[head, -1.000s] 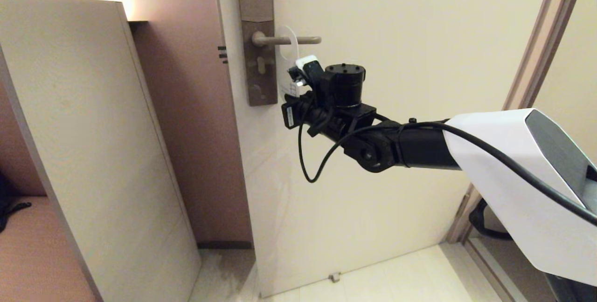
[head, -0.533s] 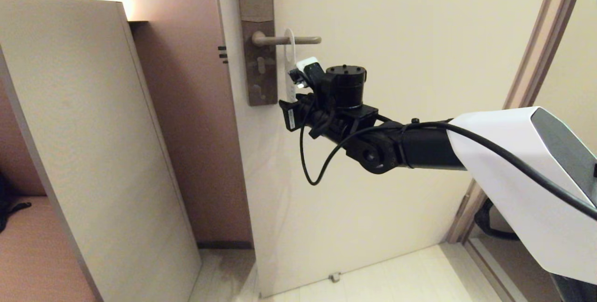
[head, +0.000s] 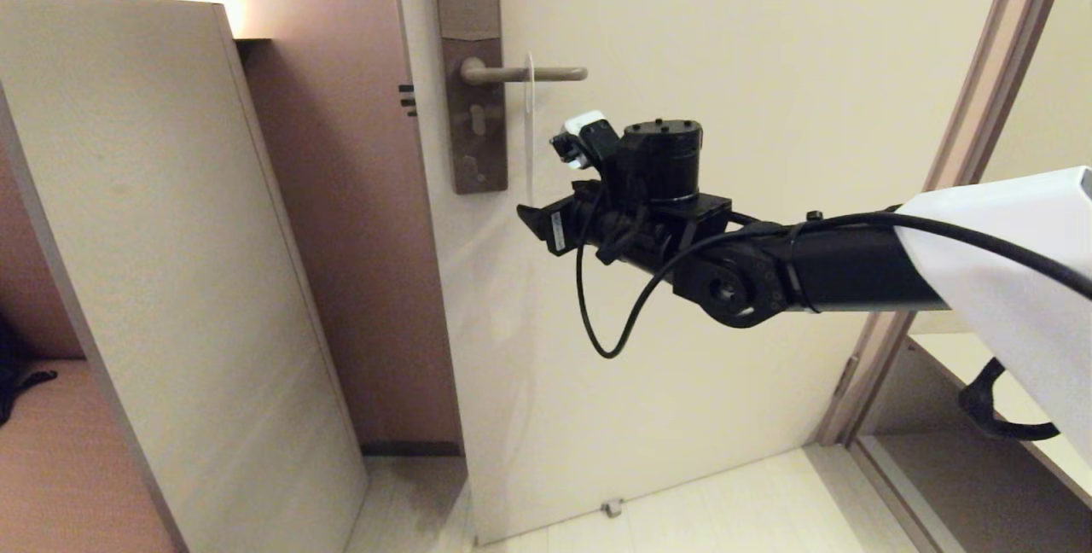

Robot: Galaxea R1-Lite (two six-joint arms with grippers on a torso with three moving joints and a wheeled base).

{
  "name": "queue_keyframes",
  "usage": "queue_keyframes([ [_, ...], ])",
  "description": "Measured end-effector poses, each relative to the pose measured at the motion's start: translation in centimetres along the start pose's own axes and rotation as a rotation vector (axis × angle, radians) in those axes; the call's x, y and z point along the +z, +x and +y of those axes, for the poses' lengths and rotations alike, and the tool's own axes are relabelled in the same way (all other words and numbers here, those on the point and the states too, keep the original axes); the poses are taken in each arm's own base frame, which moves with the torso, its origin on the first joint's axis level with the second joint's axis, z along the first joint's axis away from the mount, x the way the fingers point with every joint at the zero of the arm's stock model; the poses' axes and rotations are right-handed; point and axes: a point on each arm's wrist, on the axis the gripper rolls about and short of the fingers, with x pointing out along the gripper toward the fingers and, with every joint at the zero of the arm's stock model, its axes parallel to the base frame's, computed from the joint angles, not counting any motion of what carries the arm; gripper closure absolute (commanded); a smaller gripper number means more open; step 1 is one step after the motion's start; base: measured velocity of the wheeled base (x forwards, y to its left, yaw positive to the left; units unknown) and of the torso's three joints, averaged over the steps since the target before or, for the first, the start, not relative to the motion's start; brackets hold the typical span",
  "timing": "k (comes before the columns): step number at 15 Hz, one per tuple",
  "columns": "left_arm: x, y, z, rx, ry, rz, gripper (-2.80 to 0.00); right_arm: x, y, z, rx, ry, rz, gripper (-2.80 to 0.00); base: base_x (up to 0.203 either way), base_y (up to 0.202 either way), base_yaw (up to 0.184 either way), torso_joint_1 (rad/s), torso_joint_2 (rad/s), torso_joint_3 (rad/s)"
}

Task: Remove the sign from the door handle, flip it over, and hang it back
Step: Hang the sign back with the other side facing out

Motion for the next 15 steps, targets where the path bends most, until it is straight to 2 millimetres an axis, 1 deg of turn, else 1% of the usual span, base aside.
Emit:
queue_keyframes([
  [3, 0.0, 0.0, 0.0, 0.001, 0.0, 0.0, 0.0, 1.0, -1.6, -1.5, -0.016, 0.006, 0.029, -2.8, 0.0, 0.0, 0.0, 0.0, 0.0, 0.0],
  [7, 0.0, 0.0, 0.0, 0.0, 0.0, 0.0, 0.0, 1.6, -2.3, -3.2, -0.051, 0.012, 0.026, -2.8, 0.0, 0.0, 0.0, 0.0, 0.0, 0.0],
  [15, 0.0, 0.0, 0.0, 0.0, 0.0, 0.0, 0.0, 1.9, -2.6, -4.0, -0.069, 0.014, 0.019, -2.8, 0.0, 0.0, 0.0, 0.0, 0.0, 0.0],
])
